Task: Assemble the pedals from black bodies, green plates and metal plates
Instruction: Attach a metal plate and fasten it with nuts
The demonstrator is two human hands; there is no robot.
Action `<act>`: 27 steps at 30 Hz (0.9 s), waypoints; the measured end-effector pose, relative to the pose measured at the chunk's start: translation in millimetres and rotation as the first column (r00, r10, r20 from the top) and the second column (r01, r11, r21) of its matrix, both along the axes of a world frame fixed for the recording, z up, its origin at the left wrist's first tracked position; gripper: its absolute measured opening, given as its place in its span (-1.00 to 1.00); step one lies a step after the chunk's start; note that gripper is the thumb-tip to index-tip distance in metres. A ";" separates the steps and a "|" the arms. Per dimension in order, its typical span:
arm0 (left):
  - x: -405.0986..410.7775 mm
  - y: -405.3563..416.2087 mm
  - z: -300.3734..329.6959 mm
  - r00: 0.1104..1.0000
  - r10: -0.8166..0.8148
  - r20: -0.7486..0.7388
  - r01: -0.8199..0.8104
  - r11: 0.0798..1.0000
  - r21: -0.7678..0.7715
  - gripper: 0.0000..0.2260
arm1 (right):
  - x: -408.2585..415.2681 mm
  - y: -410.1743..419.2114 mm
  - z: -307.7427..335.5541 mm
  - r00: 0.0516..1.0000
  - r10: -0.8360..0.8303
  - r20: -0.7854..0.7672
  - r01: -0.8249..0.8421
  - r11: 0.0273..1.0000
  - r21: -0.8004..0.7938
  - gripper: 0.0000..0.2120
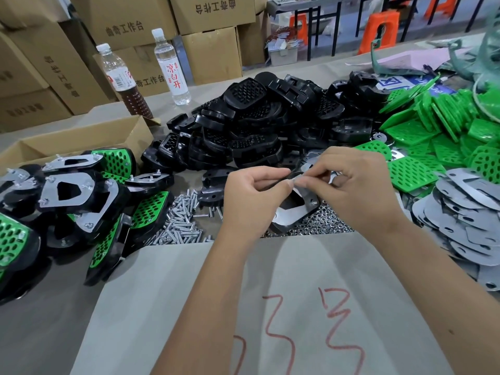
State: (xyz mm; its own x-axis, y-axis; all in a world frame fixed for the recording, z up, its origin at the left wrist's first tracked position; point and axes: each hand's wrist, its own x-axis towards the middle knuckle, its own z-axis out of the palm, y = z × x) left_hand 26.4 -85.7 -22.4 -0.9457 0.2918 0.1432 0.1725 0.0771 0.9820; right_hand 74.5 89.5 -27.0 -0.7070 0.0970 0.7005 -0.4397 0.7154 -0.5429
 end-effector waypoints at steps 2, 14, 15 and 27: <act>-0.9 -1.2 -0.2 0.999 -0.023 0.045 0.022 0.999 0.027 -0.76 | 0.0 -1.8 -2.9 1.000 0.000 0.024 0.002 0.995 -0.100 -0.86; -2.6 1.5 -1.6 0.943 0.017 0.333 -0.080 0.981 0.175 -0.89 | 4.7 -5.4 -7.3 0.982 0.131 0.137 -0.031 0.823 -0.567 -0.65; -2.3 2.2 -2.0 0.946 0.006 0.323 -0.065 0.983 0.172 -0.89 | 5.1 -6.3 -7.4 0.981 0.128 0.147 -0.029 0.841 -0.541 -0.67; -1.2 6.1 -7.7 0.957 0.003 0.291 -0.045 0.989 0.138 -0.87 | 2.2 -7.0 -7.7 0.955 0.229 0.190 -0.054 0.761 -0.646 -0.67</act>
State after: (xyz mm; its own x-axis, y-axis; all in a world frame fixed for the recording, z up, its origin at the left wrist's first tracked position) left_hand 25.2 -79.6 -30.1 -0.9591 0.2651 -0.0994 -0.1208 -0.0659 0.9905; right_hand 76.6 82.5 -34.7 -0.8854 0.3370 0.3201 -0.2990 0.1142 -0.9474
